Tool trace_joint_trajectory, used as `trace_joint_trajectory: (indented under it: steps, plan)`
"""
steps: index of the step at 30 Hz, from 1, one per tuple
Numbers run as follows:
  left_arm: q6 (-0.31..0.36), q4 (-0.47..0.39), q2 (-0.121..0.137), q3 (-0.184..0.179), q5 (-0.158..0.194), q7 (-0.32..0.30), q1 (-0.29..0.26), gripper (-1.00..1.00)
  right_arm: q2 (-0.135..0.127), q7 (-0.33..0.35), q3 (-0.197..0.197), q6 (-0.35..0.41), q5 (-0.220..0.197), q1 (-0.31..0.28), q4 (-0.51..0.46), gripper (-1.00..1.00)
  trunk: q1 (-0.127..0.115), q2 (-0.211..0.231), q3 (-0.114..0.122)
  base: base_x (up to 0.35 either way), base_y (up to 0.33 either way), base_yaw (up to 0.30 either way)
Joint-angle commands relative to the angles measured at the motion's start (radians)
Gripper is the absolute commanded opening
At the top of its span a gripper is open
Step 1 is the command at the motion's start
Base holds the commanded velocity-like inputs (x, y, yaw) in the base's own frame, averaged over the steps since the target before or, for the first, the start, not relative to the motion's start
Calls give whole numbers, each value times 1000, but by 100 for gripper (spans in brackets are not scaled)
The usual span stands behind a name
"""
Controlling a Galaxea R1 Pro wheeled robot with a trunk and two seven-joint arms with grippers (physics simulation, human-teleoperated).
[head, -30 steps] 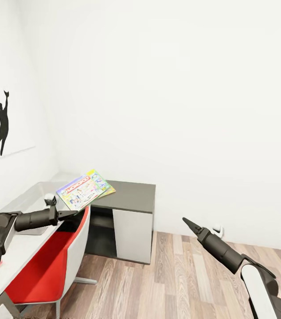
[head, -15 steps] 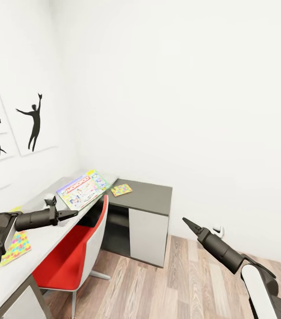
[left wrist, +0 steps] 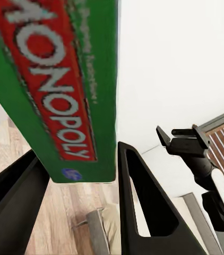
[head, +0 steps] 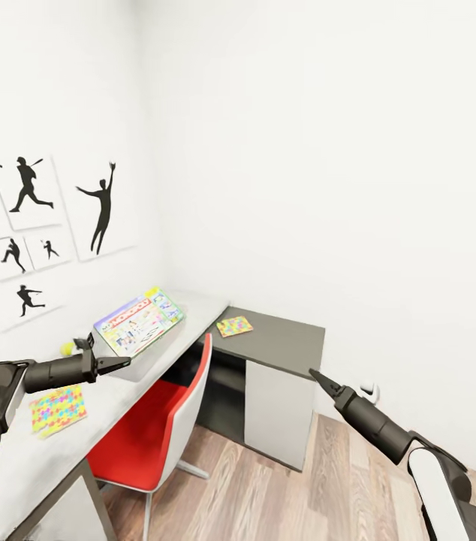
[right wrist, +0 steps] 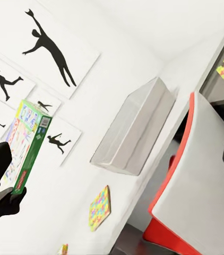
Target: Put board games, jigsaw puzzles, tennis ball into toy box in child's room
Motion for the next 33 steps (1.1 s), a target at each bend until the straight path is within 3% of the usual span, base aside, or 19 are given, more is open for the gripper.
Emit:
trace_joint_trajectory:
  steps: [1, 20, 33]
  plan:
    - [10, 0, -1, 1, -3, -5, -1, -100, 0, 1, -2, 7, -3, 0, 0, 100, 1, -1, 0, 111, 0, 221]
    - [10, 0, -5, -2, -4, -3, -1, -100, 1, -1, 1, 7, -2, 0, -4, 100, 1, -1, 1, 191, -54, 33]
    - [11, 0, -5, -3, -4, -3, -1, -100, 1, 0, 3, 6, -2, 0, -5, 100, 1, -1, 1, 229, -167, 238]
